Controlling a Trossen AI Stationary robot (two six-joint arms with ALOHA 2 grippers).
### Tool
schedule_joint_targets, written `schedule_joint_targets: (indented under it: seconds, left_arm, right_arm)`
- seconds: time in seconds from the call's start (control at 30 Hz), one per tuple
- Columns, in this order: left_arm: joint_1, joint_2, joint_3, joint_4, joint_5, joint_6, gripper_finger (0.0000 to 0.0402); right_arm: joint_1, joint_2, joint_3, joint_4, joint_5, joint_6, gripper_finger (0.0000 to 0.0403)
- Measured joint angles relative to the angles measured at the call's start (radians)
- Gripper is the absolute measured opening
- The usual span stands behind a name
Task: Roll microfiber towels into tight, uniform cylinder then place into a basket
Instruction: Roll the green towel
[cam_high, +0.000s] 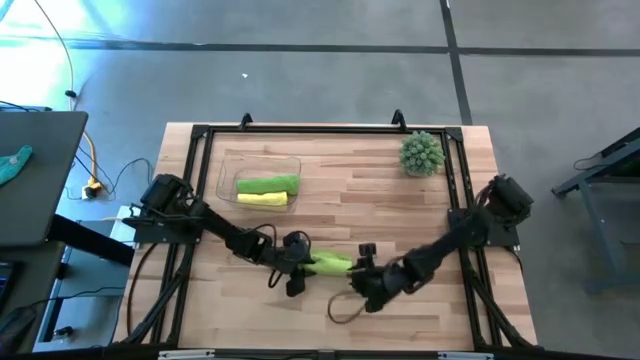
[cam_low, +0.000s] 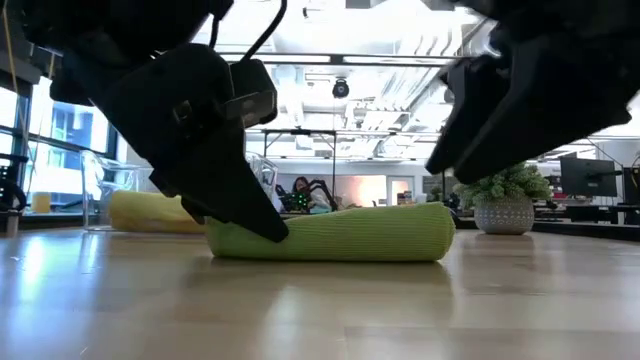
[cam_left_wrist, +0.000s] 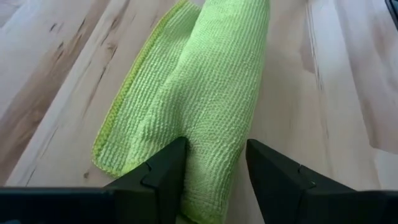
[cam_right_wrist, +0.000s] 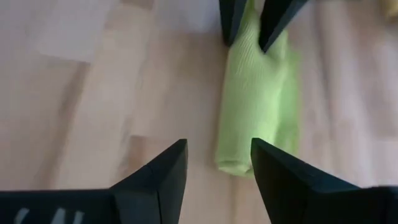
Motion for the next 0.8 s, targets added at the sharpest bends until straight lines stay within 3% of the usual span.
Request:
schedule_joint_targets:
  seconds: [0.1,0.17,0.6,0.8]
  left_arm:
    - [0.009,0.000,-0.001,0.003,0.016,-0.001,0.0161]
    - [0.010,0.000,-0.001,0.007,0.018,-0.003,0.0161]
    - [0.021,0.001,-0.003,0.030,0.049,-0.020,0.0161]
    - [0.021,-0.006,-0.004,0.031,0.049,-0.020,0.0161]
  right_arm:
    - [0.063,0.035,0.000,0.054,0.164,-0.105,0.0169]
    - [0.093,0.058,0.000,0.078,0.214,-0.134,0.0169]
    - [0.075,0.164,0.001,0.133,0.293,-0.123,0.0169]
    - [0.032,0.164,0.002,0.095,0.256,-0.096,0.0169]
